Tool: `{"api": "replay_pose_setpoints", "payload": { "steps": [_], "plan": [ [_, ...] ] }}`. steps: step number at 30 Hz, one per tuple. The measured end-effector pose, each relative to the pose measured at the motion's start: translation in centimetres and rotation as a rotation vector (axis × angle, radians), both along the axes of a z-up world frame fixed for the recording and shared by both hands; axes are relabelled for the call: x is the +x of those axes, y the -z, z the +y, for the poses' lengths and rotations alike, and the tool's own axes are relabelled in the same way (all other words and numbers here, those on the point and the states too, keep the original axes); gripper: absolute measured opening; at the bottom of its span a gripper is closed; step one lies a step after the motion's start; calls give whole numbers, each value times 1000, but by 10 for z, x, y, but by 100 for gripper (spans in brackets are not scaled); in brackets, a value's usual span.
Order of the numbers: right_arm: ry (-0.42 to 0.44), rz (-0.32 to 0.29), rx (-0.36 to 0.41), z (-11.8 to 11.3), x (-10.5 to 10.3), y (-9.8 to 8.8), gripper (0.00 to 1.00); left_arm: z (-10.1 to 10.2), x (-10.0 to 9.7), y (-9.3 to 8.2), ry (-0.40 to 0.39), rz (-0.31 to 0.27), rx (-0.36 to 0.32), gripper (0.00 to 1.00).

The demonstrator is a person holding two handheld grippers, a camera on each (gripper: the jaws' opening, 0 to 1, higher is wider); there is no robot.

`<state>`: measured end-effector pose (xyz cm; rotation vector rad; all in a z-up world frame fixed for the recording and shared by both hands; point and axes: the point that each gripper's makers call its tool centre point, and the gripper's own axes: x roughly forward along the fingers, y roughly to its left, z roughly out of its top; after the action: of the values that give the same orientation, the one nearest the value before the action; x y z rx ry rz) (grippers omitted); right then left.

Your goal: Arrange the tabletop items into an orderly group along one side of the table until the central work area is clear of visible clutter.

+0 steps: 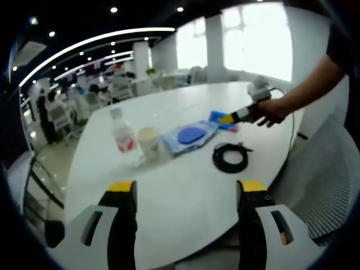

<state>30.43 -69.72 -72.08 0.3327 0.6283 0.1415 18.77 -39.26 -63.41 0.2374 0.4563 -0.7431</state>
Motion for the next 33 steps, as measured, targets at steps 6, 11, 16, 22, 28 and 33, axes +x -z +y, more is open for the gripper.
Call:
{"api": "replay_pose_setpoints", "payload": {
  "steps": [6,11,16,22,28,33],
  "plan": [
    [34,8,26,-6,15,6,57,0,1,-2,-9,3,-18,72],
    [46,21,44,-7,23,11,49,2,2,1,-13,17,-20,75],
    [57,59,77,-6,27,18,34,3,2,2,-24,25,-16,75],
    [64,82,85,-5,31,24,24,3,2,3,-27,29,-9,74],
    [60,90,84,-4,26,22,5,5,3,3,-30,27,-7,74],
    [48,87,94,-4,24,20,2,5,1,4,-24,28,-5,73]
  ]
}}
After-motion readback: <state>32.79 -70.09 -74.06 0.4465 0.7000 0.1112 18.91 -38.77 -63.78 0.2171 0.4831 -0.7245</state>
